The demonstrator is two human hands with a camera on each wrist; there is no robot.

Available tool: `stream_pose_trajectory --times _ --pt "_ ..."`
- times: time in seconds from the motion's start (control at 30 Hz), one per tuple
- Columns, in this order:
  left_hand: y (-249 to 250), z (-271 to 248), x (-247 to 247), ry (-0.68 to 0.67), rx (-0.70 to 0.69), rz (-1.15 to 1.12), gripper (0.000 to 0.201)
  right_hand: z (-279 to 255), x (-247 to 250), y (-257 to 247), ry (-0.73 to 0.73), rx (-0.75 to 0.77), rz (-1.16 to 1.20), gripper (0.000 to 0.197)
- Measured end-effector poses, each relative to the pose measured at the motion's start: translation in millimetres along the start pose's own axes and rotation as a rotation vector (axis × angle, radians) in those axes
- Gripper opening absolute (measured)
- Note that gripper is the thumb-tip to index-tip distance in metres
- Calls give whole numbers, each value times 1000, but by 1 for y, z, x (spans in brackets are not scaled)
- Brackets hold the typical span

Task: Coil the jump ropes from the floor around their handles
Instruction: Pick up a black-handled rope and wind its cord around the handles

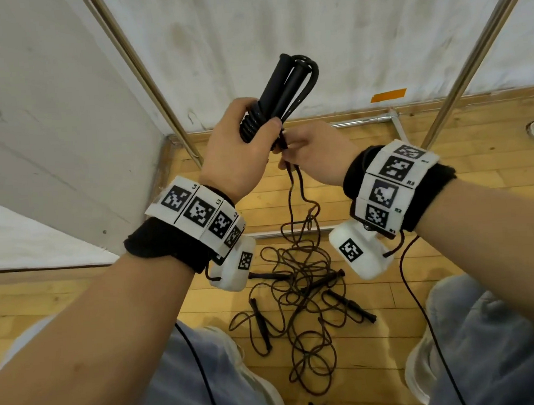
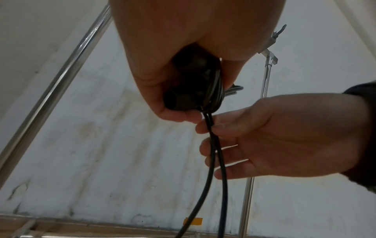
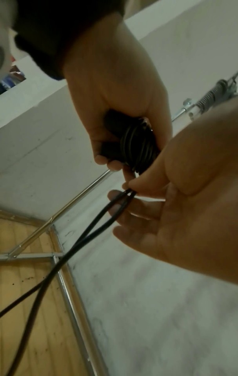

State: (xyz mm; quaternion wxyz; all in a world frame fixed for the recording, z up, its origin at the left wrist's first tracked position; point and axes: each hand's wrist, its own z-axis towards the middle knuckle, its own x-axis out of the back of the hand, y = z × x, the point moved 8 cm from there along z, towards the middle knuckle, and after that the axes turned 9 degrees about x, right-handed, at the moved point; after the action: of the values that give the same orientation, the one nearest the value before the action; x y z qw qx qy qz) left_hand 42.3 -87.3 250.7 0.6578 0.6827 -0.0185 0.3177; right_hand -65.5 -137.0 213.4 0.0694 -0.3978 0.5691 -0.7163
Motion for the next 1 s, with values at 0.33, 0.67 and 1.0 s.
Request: stream_pose_trajectory --times 0.33,0.67,1.0 --pt "7 -3 4 57 -94 313 29 -9 2 -8 -14 106 -281 23" --pt "-8 5 5 38 -75 727 40 -20 14 -21 -159 123 -608 40" --pt "-18 -2 -39 -254 -16 871 26 -22 34 -33 -59 191 -449 30"
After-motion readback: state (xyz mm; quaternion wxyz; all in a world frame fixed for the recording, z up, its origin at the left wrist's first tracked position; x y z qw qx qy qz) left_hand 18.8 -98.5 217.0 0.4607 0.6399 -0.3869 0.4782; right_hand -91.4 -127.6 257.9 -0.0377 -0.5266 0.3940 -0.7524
